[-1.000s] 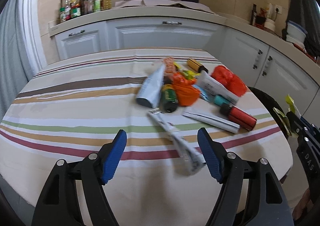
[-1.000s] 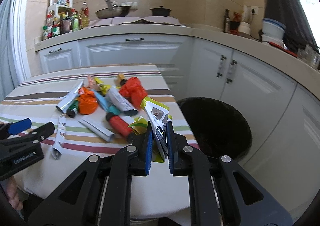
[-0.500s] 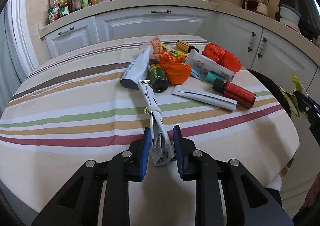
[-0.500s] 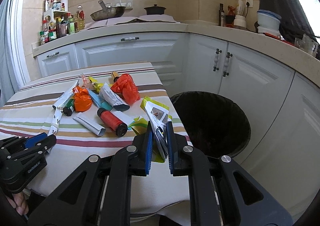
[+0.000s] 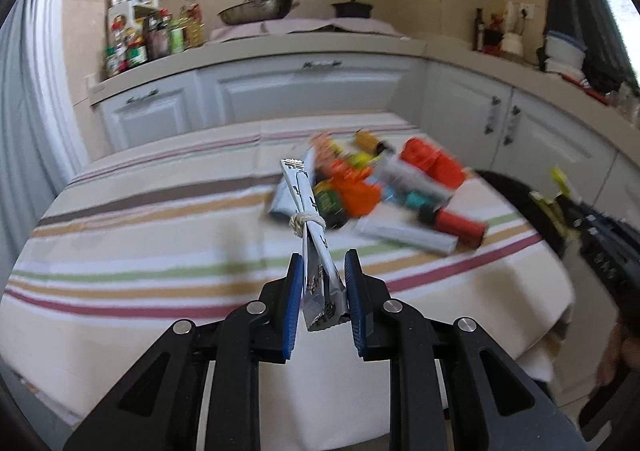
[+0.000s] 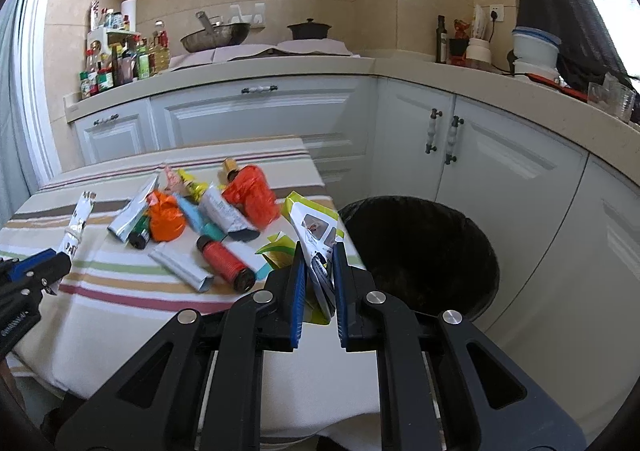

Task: Collect trash
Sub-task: 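Grasp the white twisted paper strip with the left tool while right carries wrapper, then open both tools over the black bin to drop the paper items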

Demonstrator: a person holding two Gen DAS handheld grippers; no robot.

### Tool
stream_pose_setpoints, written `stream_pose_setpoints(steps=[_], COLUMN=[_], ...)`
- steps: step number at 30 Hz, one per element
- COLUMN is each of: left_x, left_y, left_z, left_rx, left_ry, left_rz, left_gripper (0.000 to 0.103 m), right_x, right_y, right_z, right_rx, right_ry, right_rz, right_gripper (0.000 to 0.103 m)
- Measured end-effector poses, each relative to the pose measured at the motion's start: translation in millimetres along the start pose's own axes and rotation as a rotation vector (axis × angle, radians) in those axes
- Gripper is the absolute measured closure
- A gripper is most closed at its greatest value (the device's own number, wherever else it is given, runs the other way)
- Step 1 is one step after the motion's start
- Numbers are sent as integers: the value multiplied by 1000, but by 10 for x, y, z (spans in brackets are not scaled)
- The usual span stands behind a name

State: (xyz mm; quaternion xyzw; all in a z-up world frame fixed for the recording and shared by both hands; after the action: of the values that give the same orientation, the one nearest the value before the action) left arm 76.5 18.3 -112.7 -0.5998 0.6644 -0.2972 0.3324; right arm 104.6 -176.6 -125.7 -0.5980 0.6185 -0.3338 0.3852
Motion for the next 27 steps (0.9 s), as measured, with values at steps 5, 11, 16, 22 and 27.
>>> stream_pose_setpoints(steps=[5,11,16,22,27], left_x=[383,957,1404,1879,2150], left_y=[-382,-770,-903,-998,-1036], left_z=[73,210,437,751,1045], left_rx=[57,113,85,55,22], left_ry=[90,174,244,286,303], left_rz=[33,106,156,221,269], left_gripper=[81,81,81,80,79], right_x=[268,735,1068,1408,1657], right_y=[-190,-454,-574,-642,-626], right_z=[30,150,328,574,823], right_rx=[27,52,51,39,18], right_ry=[43,98,133,166,189], right_rz=[30,84,116,137,161], right_gripper=[90,90,90,90,90])
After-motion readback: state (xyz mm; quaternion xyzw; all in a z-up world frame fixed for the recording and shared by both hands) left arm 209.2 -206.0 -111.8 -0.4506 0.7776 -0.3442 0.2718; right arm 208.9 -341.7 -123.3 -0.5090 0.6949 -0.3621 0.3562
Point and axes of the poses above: each gripper's, at about its wrist camera, not at the fingertips, and z roughly the way its jaws point, x to its right, y to its underside, the point moved 10 cm from there along z, roughly the way its jaws point, and after that the axes turned 6 degrees about z, right-handed, at the moved point
